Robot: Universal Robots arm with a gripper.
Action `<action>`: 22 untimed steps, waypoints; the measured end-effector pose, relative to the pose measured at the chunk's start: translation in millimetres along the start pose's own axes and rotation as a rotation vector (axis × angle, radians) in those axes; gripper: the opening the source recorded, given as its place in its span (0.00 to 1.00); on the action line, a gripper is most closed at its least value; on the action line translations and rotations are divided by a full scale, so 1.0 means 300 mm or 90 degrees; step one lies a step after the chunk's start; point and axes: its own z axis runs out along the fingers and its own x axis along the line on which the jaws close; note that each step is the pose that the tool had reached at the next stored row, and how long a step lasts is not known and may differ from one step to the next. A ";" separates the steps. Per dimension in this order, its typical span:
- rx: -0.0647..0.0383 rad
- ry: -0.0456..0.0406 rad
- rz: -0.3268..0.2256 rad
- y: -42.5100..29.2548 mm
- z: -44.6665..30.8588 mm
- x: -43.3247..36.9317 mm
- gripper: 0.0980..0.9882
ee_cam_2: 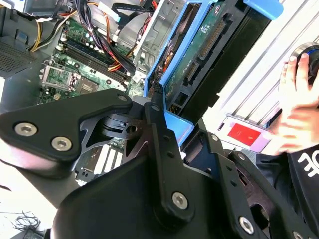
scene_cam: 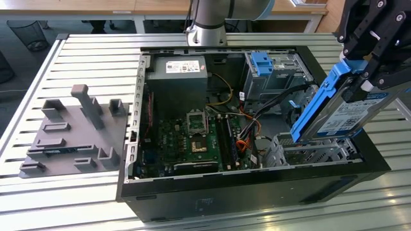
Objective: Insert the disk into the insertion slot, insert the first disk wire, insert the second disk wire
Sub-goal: 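Insert the disk into the insertion slot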
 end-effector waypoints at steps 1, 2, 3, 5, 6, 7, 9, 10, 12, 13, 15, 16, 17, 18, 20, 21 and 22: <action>0.000 0.0000 0.000 0.000 0.001 0.000 0.30; 0.000 0.0000 0.000 0.000 0.003 0.000 0.30; 0.000 0.0000 0.000 0.000 0.004 0.000 0.30; 0.000 0.0000 0.000 0.000 0.007 0.000 0.30; 0.000 0.0000 0.000 0.000 0.008 0.000 0.30; 0.000 0.0000 0.000 0.000 0.010 0.000 0.30; 0.000 0.0000 0.000 0.000 0.012 0.000 0.30; 0.000 0.0000 0.000 0.000 0.014 0.000 0.30; 0.000 0.0000 0.000 0.001 0.017 0.000 0.30; 0.000 0.0000 0.000 0.001 0.018 0.000 0.30; 0.000 -0.0001 0.000 0.001 0.021 0.000 0.30; 0.000 0.0000 0.000 0.001 0.022 0.000 0.30; 0.000 0.0000 0.000 0.001 0.023 0.000 0.30; 0.000 0.0000 0.000 0.001 0.024 0.000 0.30; 0.000 0.0000 0.000 0.001 0.026 0.000 0.30; 0.000 0.0000 0.000 0.001 0.027 0.000 0.30; 0.000 0.0000 0.000 0.001 0.028 0.000 0.30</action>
